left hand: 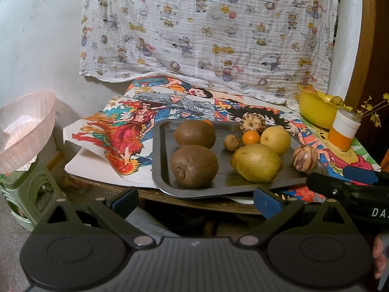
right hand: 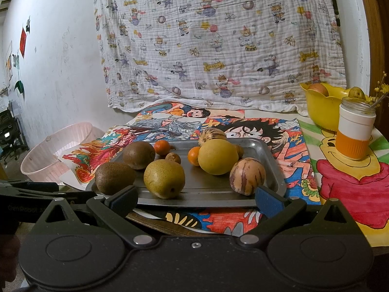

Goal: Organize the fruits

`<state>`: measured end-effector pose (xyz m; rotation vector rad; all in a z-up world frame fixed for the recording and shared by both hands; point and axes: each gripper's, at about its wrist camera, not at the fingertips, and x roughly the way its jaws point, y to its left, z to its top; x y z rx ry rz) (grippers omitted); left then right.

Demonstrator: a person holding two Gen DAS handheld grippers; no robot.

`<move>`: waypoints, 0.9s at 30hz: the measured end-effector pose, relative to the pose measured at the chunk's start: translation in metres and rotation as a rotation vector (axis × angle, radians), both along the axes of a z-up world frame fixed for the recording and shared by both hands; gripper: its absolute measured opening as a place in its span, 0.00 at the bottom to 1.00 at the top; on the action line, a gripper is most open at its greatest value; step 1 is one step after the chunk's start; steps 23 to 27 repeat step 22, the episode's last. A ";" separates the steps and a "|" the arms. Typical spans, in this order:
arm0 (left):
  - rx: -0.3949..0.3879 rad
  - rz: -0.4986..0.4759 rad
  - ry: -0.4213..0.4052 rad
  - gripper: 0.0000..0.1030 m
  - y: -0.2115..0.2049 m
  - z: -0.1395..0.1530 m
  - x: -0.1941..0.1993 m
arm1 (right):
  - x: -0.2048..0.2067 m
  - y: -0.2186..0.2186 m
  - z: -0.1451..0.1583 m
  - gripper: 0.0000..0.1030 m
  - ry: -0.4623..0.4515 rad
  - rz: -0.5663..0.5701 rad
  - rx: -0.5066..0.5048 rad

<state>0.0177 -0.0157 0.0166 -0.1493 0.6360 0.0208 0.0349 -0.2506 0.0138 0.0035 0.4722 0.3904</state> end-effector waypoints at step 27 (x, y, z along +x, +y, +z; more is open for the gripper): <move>-0.018 0.001 0.010 0.99 0.003 0.000 0.001 | 0.000 0.001 0.000 0.99 0.000 0.000 -0.001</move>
